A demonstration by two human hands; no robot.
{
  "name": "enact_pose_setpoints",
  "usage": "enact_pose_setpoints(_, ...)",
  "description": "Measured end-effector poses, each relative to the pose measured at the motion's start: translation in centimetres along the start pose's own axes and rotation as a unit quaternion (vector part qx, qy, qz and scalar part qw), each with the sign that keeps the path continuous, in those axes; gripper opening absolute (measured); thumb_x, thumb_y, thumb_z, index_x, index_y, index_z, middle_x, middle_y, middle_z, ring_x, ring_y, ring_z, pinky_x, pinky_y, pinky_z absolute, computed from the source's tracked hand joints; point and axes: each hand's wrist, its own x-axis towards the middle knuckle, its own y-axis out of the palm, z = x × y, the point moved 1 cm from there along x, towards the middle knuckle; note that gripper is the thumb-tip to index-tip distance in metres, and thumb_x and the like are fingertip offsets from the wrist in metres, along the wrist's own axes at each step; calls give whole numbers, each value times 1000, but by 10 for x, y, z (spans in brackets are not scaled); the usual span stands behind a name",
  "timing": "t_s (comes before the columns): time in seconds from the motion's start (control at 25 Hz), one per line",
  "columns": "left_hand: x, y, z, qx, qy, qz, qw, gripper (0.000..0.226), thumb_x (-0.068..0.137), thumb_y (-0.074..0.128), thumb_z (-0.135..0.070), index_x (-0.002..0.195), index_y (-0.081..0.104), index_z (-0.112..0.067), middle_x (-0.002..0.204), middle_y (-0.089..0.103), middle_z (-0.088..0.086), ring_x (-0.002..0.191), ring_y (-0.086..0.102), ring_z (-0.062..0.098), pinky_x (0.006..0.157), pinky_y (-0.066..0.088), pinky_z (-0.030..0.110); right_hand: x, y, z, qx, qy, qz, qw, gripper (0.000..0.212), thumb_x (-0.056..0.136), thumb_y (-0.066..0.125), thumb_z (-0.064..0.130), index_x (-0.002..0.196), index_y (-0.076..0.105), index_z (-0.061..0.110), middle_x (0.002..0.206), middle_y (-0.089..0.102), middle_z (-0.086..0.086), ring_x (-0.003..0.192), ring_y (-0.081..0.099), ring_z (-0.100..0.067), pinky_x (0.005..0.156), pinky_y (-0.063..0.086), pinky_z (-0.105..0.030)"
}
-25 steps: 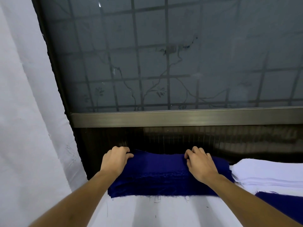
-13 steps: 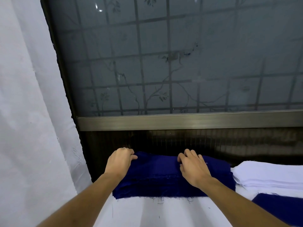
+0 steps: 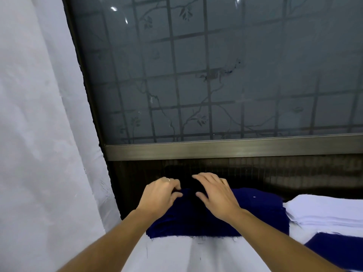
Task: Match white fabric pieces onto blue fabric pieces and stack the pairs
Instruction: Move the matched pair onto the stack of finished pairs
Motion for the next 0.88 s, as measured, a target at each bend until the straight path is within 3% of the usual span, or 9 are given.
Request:
enact_pose_setpoints(0.12,1,-21,-18,-6,31,18,999,8,102,51,-45,103,49,-37,91,60,-14,81,59,7,67,48,26,10,-7,26,52,-32,19,998,35,100,56,37,135,55,38,140,54,19,143,30,-2,118,20,-33)
enact_pose_setpoints(0.2,2,-38,-26,-15,32,10,999,12,105,45,-41,113,53,-36,100,65,-11,91,63,12,77,54,32,8,-17,33,80,-13,29,996,27,101,56,36,126,65,35,125,65,15,127,49,-8,114,32,-36)
enact_pose_setpoints(0.32,1,-61,-32,-40,12,-24,999,23,106,43,-42,120,57,-31,107,67,-7,94,64,12,79,50,28,0,-47,29,143,54,56,987,23,99,58,38,117,72,31,106,73,9,104,63,-13,99,49,-41)
enact_pose_setpoints(0.4,-1,-76,-36,-62,-7,-39,997,25,105,44,-44,119,57,-28,103,68,-7,90,64,13,79,53,31,-10,-71,22,159,89,62,981,26,97,62,39,118,72,28,109,73,7,105,65,-14,99,51,-43)
enact_pose_setpoints(0.52,-6,-96,-41,-95,-33,-61,993,22,103,49,-46,109,59,-28,89,69,-5,79,63,14,72,54,36,-33,-106,7,142,158,60,975,55,90,70,42,137,60,15,137,62,-3,128,55,-23,108,46,-40)
enact_pose_setpoints(0.6,-11,-106,-43,-118,-44,-73,989,19,101,53,-45,102,60,-27,83,67,-5,75,63,15,69,54,39,-56,-128,-2,136,179,64,972,59,89,72,41,138,58,12,140,60,-5,130,54,-23,109,45,-39)
enact_pose_setpoints(0.76,-26,-113,-55,-120,-57,-66,989,17,103,53,-42,98,60,-27,84,68,-6,75,62,15,70,55,42,-105,-171,-18,156,205,88,962,32,89,73,35,111,75,12,100,76,0,96,71,-19,91,56,-39)
enact_pose_setpoints(0.88,-43,-111,-70,-117,-72,-49,989,17,105,49,-39,102,61,-27,87,66,-10,80,62,13,73,56,41,-142,-192,-26,141,235,110,955,30,90,72,34,110,74,12,100,74,0,96,70,-21,86,56,-33)
